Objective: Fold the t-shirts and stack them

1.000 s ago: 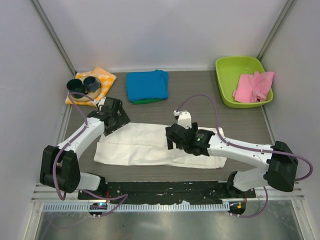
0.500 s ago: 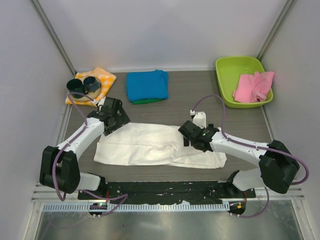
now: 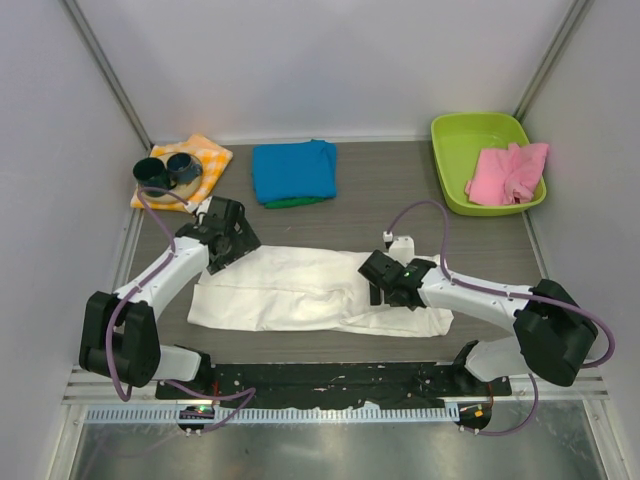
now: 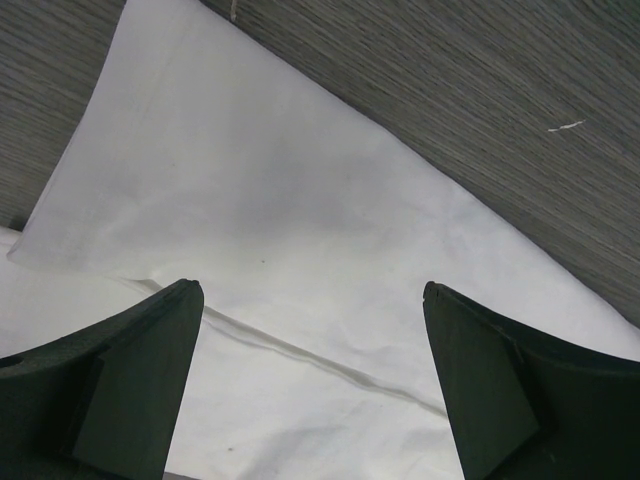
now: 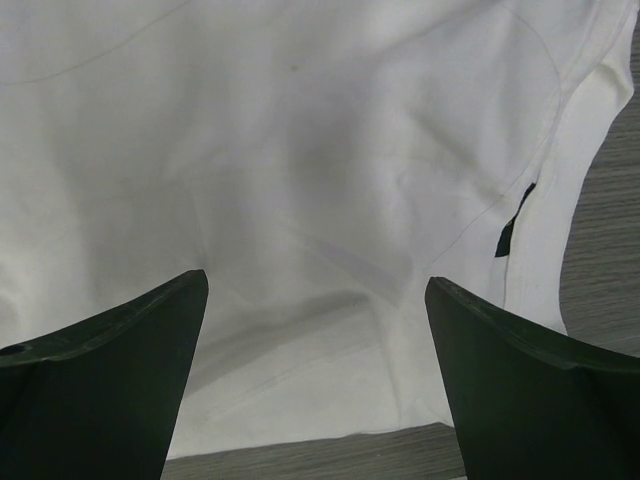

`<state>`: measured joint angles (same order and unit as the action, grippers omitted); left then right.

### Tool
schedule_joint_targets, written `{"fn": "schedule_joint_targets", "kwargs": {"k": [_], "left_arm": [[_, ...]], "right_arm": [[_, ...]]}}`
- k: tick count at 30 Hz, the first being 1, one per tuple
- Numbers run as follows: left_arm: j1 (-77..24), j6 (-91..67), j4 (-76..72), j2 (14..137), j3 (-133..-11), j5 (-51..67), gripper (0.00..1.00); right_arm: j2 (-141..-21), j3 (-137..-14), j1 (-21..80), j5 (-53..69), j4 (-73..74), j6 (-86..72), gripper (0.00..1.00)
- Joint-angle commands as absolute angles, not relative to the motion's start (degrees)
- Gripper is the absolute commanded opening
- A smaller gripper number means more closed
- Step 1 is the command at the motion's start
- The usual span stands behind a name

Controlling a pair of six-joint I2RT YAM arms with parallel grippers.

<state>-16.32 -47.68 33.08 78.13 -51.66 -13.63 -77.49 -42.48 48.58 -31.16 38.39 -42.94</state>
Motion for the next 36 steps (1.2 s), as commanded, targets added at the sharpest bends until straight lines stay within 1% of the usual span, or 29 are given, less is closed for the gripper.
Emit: {"fn": "schedule_joint_targets", "kwargs": {"k": [1, 10, 16, 23, 28, 32, 36], "left_arm": [[-16.08, -47.99, 30.59, 76.64, -51.07, -12.83, 0.96], [-16.08, -48.08, 29.53, 76.55, -50.36, -12.39, 0.96], [-16.08, -48.08, 29.00, 76.03, -50.01, -11.87, 0.96], [-16.08, -48.43, 27.78, 74.36, -48.08, -11.25, 0.96], [-16.08, -48.43, 27.42, 73.39, -47.20, -10.81, 0.96], [-16.08, -48.25, 27.42, 72.69, -47.20, -10.72, 0.96], [-16.08, -48.43, 27.33, 72.42, -47.11, -9.76, 0.96]], "right_arm": [[-76.46, -42.01, 49.30, -31.03, 40.51, -46.40, 0.97], [-77.34, -41.92, 53.52, -30.85, 44.28, -50.17, 0.97], [-76.47, -43.77, 60.64, -33.74, 51.48, -56.42, 0.97], [-73.22, -42.81, 66.00, -33.49, 58.88, -64.85, 0.97], [-68.13, -42.97, 71.09, -33.66, 62.66, -72.24, 0.96], [-65.13, -48.41, 71.72, -38.57, 63.81, -73.13, 0.95], [-65.04, -52.11, 70.06, -49.90, 62.58, -72.25, 0.96]]}}
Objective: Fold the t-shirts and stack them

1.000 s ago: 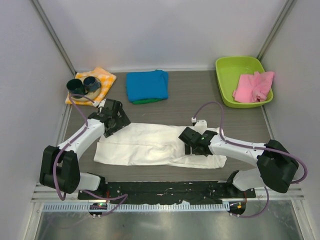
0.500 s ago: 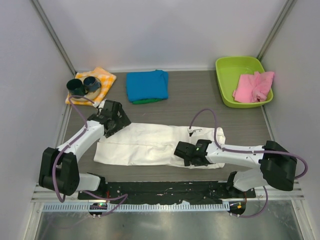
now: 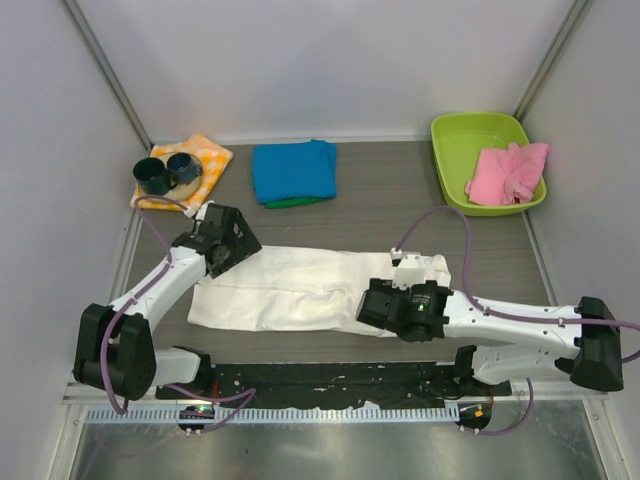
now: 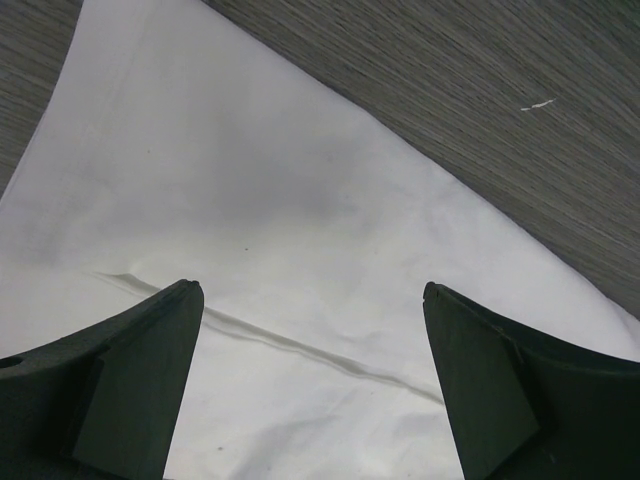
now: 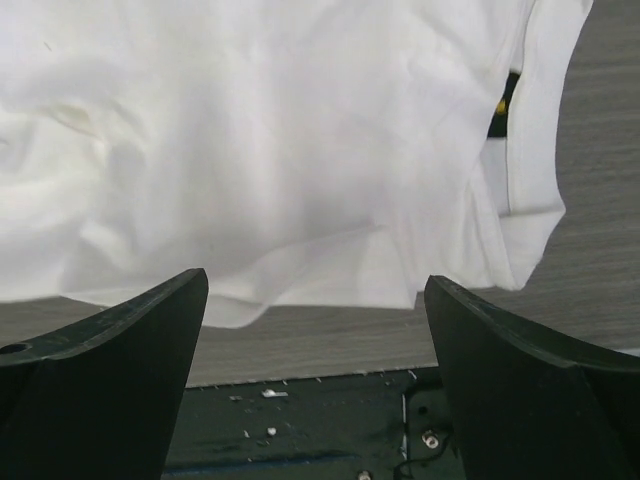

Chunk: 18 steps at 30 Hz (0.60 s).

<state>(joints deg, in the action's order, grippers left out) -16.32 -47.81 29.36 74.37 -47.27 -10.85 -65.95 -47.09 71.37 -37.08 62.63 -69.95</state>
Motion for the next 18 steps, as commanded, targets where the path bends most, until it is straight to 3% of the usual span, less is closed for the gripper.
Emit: {"fn": "schedule_joint_targets", "kwargs": {"k": [1, 9, 18], "left_arm": [[-16.08, -48.51, 27.25, 72.25, -47.02, -9.49, 0.96], [-16.17, -48.69, 26.72, 68.82, -45.09, -7.82, 0.96], [-16.17, -49.57, 25.23, 65.30, -42.37, -7.03, 1.00]], "right_arm": [[-65.39, -52.73, 68.22, -52.71, 60.05, -68.50, 0.97], [-71.17, -47.82, 42.74, -40.79, 29.29, -47.64, 1.00], [-82.78, -46.58, 37.00, -27.87, 9.42, -43.15, 1.00]]}}
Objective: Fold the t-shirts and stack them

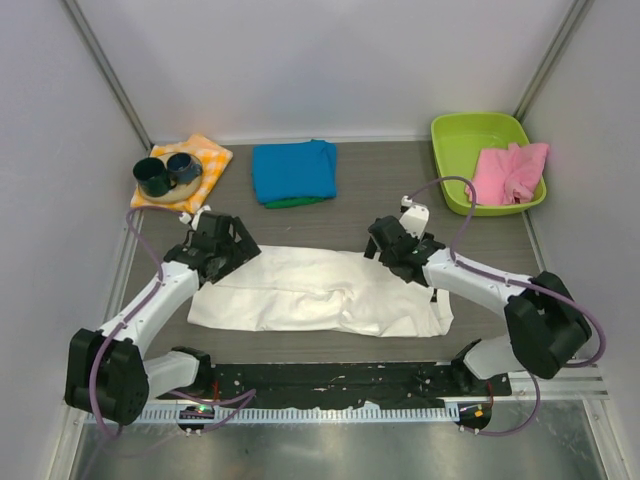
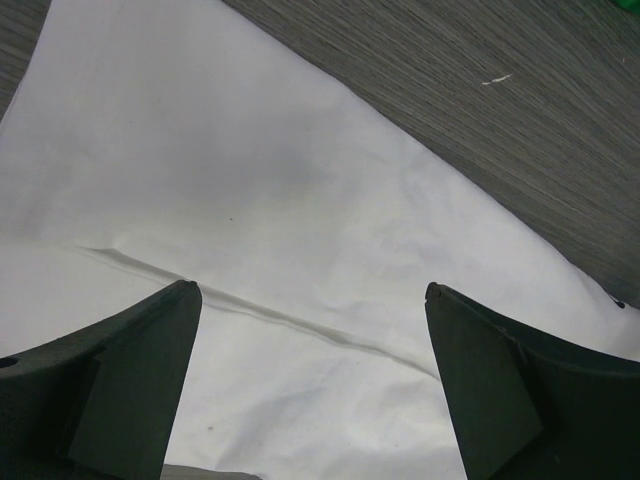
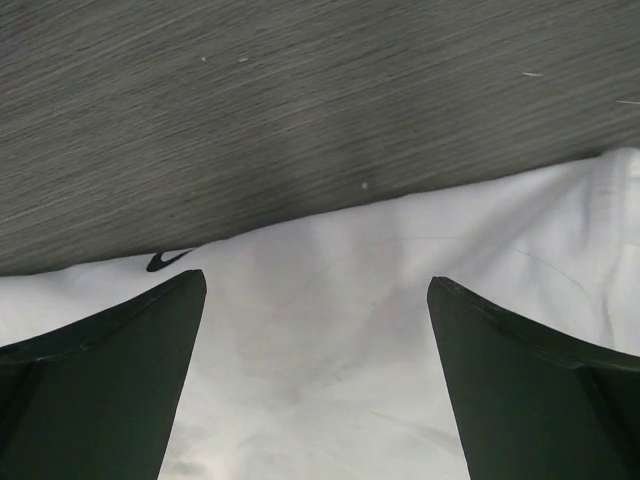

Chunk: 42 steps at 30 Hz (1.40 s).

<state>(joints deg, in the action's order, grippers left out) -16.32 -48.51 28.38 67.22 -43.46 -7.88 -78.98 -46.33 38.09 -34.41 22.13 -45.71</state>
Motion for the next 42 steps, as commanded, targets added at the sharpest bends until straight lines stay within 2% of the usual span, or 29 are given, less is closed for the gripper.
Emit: {"fn": "schedule_joint_targets", "kwargs": {"k": [1, 11, 21, 26, 30, 33, 36, 39, 42], "left_arm": [[-16.17, -49.66, 25.31, 65.04, -42.19, -7.21, 1.00], [-16.17, -50.27, 26.46, 63.90, -42.45, -9.58, 1.00], [-16.17, -50.98, 25.05, 62.40, -39.73, -8.96, 1.00], [-16.17, -50.89, 24.79, 62.66, -38.76, -9.49, 1.00], [-16.17, -50.80, 23.56, 63.98, -38.32, -9.75, 1.00], [-16.17, -50.71, 22.24, 66.26, -38.41, -10.63, 1.00], [-16.17, -50.71, 20.48, 68.81, -39.55, -10.46, 1.00], [-16.17, -51.15, 17.94, 71.62, -40.95, -8.80, 1.00], [-16.26, -50.98, 16.18, 74.52, -41.57, -7.13, 1.00]], "right_arm": [[-84.97, -46.93, 36.74, -26.90, 8.97, -43.59, 1.00], [-93.68, -47.46, 36.21, -25.40, 7.91, -47.81, 0.99], [-107.30, -54.92, 27.69, -21.19, 1.85, -45.80, 1.00], [-117.06, -69.76, 23.30, -16.62, 2.37, -44.03, 1.00], [-126.19, -84.87, 22.41, -6.10, 5.00, -42.72, 1.00], [-135.94, -106.35, 22.59, -2.29, 12.09, -42.01, 1.00], [-142.55, -118.95, 22.50, -2.63, 17.30, -40.78, 1.00], [-144.23, -125.48, 22.15, -2.99, 20.21, -39.55, 1.00], [-138.89, -124.82, 21.88, -4.56, 20.48, -37.71, 1.00]]}}
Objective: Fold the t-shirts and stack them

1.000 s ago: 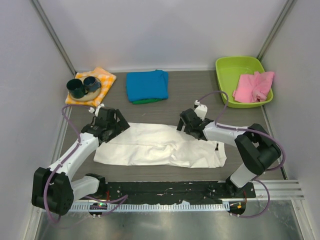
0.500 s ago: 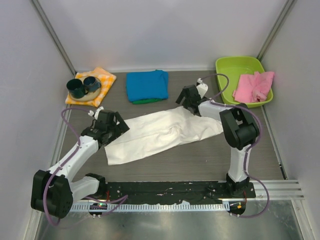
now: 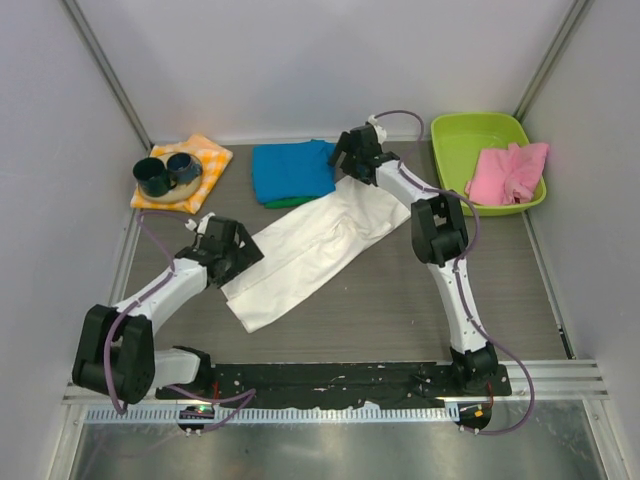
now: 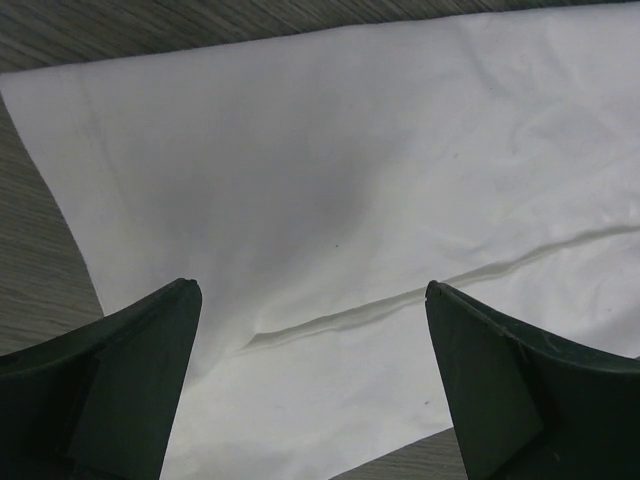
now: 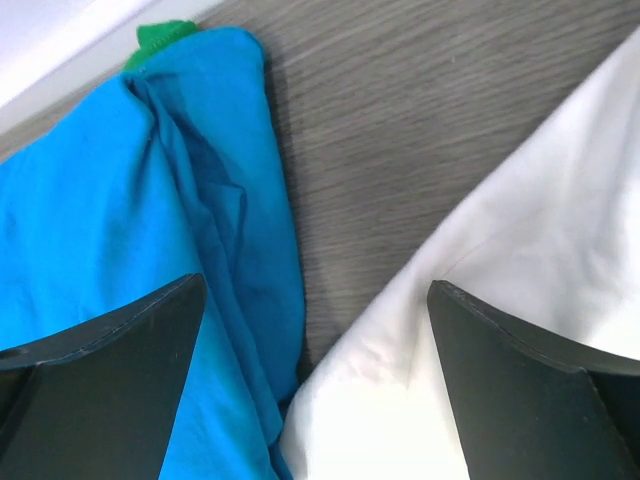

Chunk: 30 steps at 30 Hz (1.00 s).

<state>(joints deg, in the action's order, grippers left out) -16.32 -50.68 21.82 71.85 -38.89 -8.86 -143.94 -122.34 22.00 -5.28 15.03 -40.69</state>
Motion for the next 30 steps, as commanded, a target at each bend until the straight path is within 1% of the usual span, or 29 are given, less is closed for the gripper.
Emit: {"fn": "schedule_joint_targets", "kwargs": {"k": [1, 8, 10, 13, 16, 20, 22, 25, 30], "left_arm": [[-16.26, -50.80, 15.91, 75.14, -41.57, -7.12, 1.00], [-17.40, -50.27, 11.86, 82.70, -38.85, -6.86, 1.00], [-18.36, -50.89, 11.16, 83.06, -37.27, -6.86, 1.00], [-21.79, -52.29, 10.64, 81.30, -34.55, -6.94, 1.00], [-28.11, -55.27, 10.81, 79.02, -31.82, -8.17, 1.00], [-40.05, -62.90, 11.34, 75.77, -28.39, -10.37, 1.00], [-44.89, -65.82, 13.18, 73.66, -27.25, -13.52, 1.00], [-57.43, -73.02, 16.86, 71.81, -27.16, -18.71, 1.00], [-70.56, -82.51, 20.65, 74.26, -30.57, -23.46, 1.00]], "right_arm": [[-137.04, -123.93, 21.88, -5.27, 20.39, -37.10, 1.00], [-116.74, -111.37, 21.88, -3.96, 17.06, -34.54, 1.00], [-110.95, -107.33, 21.97, -3.87, 17.05, -34.28, 1.00], [-106.27, -103.28, 21.97, -3.87, 17.84, -33.92, 1.00], [-101.09, -99.42, 21.97, -3.52, 19.07, -34.19, 1.00], [-95.02, -94.23, 21.97, -5.09, 20.12, -34.10, 1.00], [-92.12, -92.12, 21.97, -5.80, 21.00, -34.01, 1.00], [-87.64, -89.22, 21.97, -6.85, 22.32, -33.84, 1.00], [-81.84, -85.44, 21.97, -8.17, 24.96, -33.49, 1.00]]}}
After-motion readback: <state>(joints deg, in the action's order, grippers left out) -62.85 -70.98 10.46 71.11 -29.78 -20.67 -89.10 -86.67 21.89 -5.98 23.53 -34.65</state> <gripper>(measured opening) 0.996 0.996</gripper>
